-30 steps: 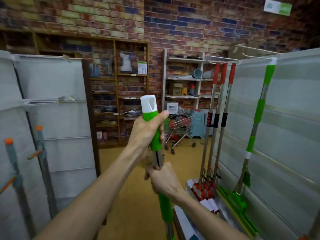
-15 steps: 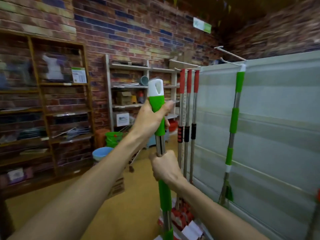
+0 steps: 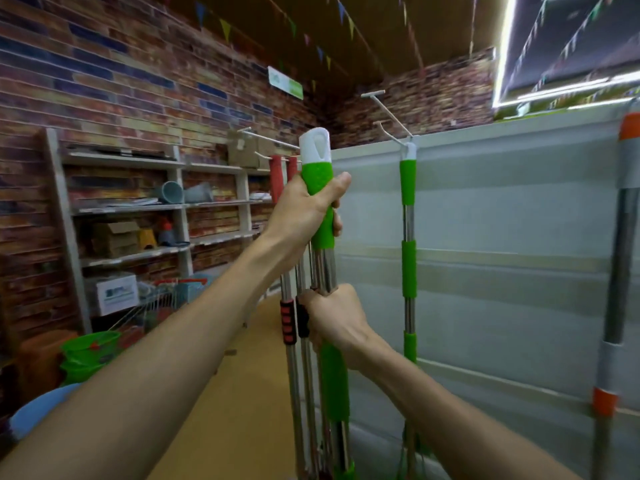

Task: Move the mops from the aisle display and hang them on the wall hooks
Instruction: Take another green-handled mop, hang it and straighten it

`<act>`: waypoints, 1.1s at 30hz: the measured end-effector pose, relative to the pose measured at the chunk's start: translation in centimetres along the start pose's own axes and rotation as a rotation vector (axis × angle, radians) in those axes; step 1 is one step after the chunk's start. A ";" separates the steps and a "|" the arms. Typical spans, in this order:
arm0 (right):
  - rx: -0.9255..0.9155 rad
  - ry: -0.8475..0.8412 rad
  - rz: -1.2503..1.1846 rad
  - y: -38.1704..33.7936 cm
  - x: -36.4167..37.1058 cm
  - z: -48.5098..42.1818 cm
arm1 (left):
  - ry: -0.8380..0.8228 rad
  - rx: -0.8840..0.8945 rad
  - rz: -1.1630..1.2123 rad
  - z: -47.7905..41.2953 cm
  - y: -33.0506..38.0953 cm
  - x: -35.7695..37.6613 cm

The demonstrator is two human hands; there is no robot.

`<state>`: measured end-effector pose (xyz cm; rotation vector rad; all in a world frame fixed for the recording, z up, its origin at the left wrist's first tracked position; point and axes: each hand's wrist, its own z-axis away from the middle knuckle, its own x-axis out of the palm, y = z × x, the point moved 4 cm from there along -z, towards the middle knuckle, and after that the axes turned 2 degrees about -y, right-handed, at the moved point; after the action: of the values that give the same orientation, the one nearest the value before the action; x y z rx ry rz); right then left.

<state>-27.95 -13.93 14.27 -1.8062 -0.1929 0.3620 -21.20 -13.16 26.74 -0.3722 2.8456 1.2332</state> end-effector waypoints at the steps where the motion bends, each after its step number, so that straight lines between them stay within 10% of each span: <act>1: 0.009 0.024 -0.006 -0.1 -0.4 -1.1 | -0.017 0.008 0.023 -1.3 -0.5 0.3; 17: 0.059 0.525 0.062 -1.0 -8.0 -11.1 | -0.374 0.030 0.392 -13.8 -5.0 6.7; 33: -0.001 0.664 0.105 -1.1 -8.8 -13.0 | -0.480 0.096 0.516 -15.8 -5.4 7.2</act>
<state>-31.63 -28.30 19.57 -1.8450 0.3670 -0.1758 -25.79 -29.66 32.95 0.6146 2.6193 1.0392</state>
